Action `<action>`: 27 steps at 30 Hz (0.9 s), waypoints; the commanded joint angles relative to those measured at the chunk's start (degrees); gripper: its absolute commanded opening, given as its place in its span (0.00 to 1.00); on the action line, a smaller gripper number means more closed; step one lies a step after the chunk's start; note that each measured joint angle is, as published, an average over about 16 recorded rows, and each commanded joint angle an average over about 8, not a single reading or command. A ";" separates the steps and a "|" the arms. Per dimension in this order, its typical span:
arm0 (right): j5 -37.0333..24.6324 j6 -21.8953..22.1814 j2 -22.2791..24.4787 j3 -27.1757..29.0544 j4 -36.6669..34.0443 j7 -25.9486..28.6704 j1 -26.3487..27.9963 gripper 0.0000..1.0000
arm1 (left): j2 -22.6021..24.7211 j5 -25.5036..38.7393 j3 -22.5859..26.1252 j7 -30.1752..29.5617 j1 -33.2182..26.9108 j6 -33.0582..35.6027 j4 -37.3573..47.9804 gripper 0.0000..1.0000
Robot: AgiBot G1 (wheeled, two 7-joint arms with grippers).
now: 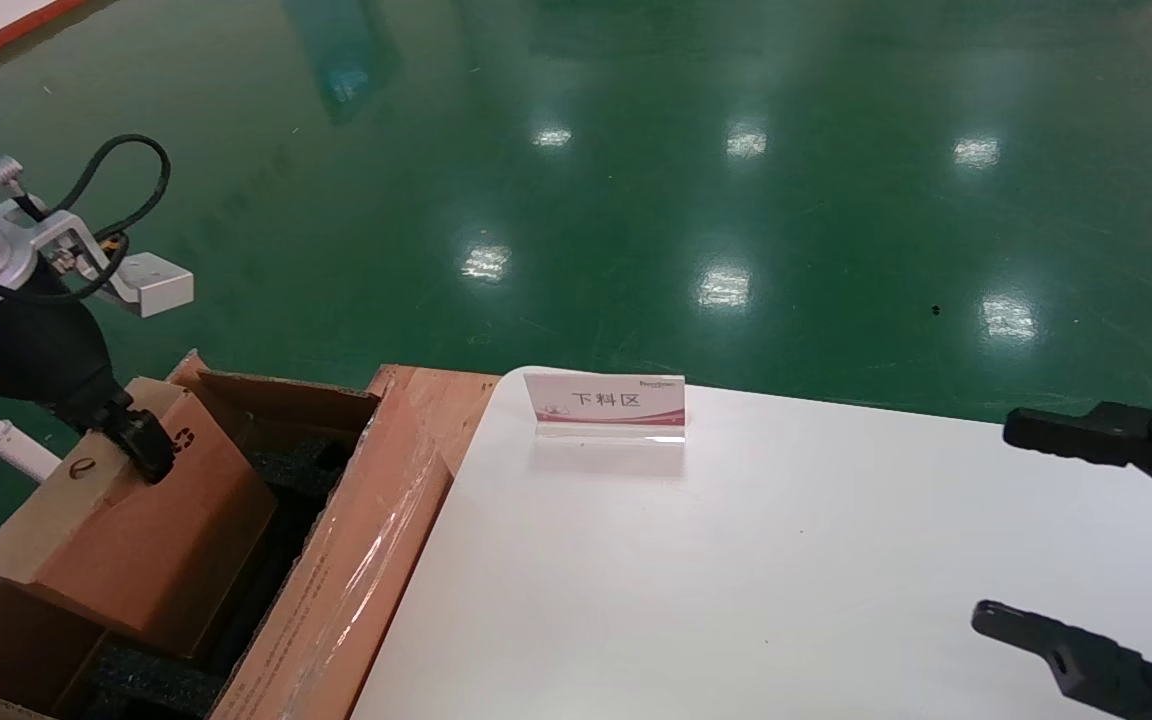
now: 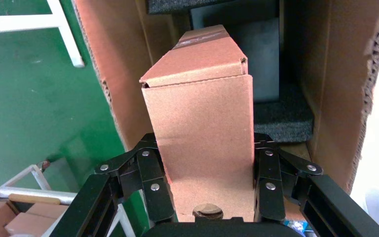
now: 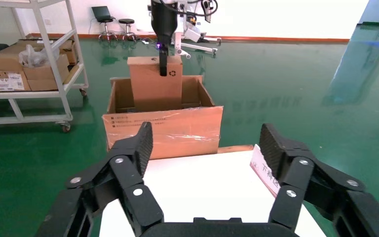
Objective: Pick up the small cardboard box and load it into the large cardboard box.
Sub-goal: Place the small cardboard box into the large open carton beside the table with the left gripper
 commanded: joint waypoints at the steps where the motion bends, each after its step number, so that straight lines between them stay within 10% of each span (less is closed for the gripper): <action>1: 0.00 0.00 0.00 -0.01 0.00 0.00 0.00 1.00 | 0.03 -0.22 -0.12 0.53 1.37 -0.61 1.16 0.00; 27: 0.06 0.04 0.04 -0.09 0.00 -0.04 0.02 1.00 | 3.32 0.49 0.11 5.76 12.53 -3.40 14.29 0.00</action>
